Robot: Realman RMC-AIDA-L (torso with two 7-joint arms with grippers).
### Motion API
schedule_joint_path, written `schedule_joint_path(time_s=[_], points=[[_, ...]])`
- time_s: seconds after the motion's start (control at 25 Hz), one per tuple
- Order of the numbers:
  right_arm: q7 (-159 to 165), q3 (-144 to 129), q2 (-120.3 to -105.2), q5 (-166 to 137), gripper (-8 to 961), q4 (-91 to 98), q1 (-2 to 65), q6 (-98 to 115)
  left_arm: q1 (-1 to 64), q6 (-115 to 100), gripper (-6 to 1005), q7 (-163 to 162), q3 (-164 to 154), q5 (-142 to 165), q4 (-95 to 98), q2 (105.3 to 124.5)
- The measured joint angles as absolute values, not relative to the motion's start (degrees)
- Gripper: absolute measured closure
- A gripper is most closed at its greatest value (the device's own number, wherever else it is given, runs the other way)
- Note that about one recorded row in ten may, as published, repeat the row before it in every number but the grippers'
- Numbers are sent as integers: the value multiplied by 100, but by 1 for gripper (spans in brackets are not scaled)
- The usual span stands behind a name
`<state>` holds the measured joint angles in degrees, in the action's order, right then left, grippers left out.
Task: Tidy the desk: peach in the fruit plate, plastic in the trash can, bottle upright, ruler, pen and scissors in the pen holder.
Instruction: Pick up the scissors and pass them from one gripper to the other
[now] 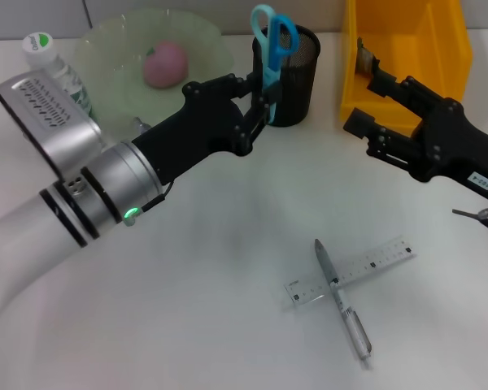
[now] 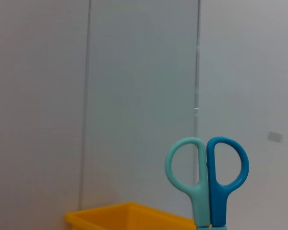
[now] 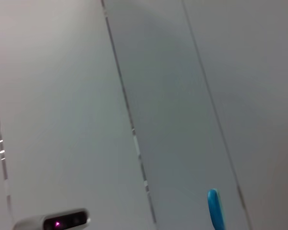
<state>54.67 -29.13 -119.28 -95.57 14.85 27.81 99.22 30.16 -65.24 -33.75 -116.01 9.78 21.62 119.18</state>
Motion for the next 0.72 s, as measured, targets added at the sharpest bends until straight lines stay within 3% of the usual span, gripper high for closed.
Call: schedule_joint_path(time_s=[0.72], points=[[3928, -2841, -11984, -8681, 128, 58, 3475, 8647, 2862, -5444, 765, -1555, -13308, -1448, 3036, 11917]])
